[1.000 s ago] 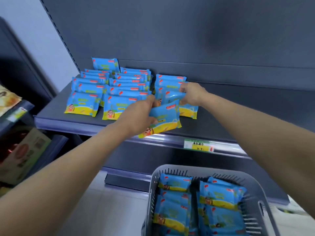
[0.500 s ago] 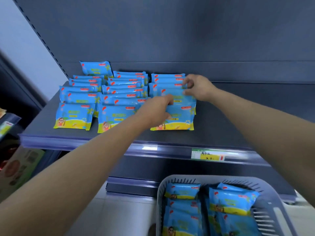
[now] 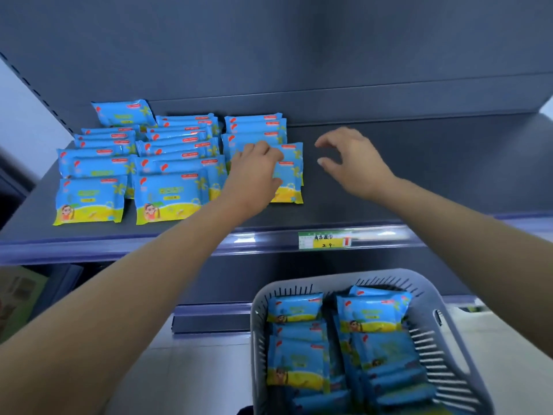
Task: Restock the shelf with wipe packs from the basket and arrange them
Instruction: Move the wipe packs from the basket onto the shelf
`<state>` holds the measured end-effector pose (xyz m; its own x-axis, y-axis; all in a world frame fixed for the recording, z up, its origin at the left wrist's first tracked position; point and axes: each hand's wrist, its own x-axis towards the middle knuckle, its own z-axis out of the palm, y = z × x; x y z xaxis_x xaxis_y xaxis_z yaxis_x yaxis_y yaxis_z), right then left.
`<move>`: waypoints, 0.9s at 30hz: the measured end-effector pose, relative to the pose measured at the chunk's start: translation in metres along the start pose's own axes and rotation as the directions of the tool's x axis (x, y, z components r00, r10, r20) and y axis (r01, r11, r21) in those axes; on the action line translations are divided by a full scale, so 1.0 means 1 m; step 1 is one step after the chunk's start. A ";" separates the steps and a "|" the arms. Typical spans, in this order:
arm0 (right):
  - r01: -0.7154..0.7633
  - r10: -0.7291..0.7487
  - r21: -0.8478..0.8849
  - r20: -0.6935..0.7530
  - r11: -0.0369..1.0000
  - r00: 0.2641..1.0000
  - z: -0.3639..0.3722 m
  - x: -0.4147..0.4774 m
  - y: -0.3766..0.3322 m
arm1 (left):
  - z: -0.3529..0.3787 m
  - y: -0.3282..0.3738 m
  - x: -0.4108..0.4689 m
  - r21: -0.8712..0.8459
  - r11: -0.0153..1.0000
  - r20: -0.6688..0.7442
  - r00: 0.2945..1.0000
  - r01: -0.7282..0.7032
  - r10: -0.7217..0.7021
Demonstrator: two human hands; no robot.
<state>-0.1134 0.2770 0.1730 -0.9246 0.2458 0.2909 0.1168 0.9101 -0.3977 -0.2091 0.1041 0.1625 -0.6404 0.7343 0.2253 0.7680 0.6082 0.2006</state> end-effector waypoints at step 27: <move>0.074 0.221 -0.430 0.595 0.900 0.772 0.114 -0.241 0.116 | 0.155 0.075 -0.184 0.001 0.984 0.372 0.913 0.179 -0.167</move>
<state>0.0819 0.2849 -0.0421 -0.9042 0.1927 -0.3812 0.1930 0.9805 0.0379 -0.0321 0.0611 -0.0119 -0.7093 0.6810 -0.1820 0.6406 0.7305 0.2364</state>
